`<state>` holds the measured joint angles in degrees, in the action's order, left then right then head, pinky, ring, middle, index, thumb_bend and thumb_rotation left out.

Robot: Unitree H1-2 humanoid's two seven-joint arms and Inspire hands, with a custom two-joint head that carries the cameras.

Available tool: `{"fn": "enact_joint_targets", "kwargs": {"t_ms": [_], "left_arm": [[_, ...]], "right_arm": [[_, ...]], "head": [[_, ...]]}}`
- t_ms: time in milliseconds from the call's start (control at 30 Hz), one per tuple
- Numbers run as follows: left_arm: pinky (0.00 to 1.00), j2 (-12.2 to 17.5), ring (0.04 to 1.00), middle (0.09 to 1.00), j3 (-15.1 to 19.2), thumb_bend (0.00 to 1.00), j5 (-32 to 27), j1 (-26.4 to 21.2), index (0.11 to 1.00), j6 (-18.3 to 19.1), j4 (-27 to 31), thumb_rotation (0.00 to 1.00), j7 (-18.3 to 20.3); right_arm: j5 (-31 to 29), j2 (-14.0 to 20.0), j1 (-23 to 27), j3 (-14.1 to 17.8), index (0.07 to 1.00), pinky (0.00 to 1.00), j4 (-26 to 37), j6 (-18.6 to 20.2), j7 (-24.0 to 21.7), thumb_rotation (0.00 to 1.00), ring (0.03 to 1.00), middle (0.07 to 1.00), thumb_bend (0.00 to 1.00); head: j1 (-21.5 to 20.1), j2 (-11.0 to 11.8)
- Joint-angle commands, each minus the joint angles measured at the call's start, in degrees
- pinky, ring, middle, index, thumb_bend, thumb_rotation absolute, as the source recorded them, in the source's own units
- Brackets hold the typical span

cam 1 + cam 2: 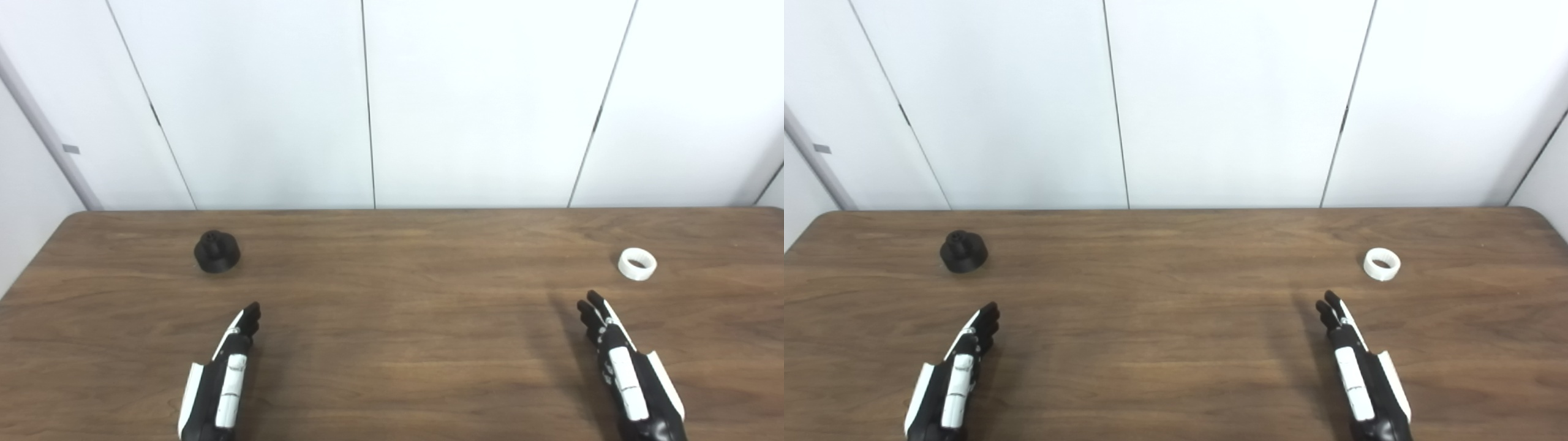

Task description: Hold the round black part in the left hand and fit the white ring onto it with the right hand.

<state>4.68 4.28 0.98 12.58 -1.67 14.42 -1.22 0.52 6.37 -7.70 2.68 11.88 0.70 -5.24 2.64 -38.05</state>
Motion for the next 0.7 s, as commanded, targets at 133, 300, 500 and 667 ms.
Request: {"fn": "enact_joint_targets", "kwargs": {"t_ms": [133,300,500,667], "left_arm": [[0.99,0.1,0.953,0.944,0.5,0.60,-1.0,1.8,0.928,1.8,3.2,1.00,0.4],[0.99,0.1,0.951,0.943,0.8,0.60,-1.5,1.6,0.924,2.1,3.2,1.00,0.6],[0.99,0.1,0.951,0.943,0.7,0.60,-1.5,1.6,0.924,2.2,3.4,1.00,0.5],[0.99,0.1,0.951,0.943,0.7,0.60,-1.8,1.6,0.925,2.3,3.6,1.00,0.6]], "right_arm": [[0.4,-0.6,-0.6,-0.7,0.962,1.00,2.5,2.1,1.0,1.00,0.970,0.945,0.54],[0.4,-0.5,-0.4,-0.9,0.963,1.00,3.0,3.2,1.3,1.00,0.963,0.946,0.54],[0.6,-0.2,-0.4,-1.0,0.964,1.00,3.1,3.3,1.4,1.00,0.963,0.947,0.55],[0.7,-0.1,-0.4,-1.0,0.965,1.00,3.3,3.6,1.3,1.00,0.968,0.949,0.56]], "head": [[-0.5,-1.3],[-0.5,-1.8],[-0.5,-2.2],[-0.3,-2.2]]}}
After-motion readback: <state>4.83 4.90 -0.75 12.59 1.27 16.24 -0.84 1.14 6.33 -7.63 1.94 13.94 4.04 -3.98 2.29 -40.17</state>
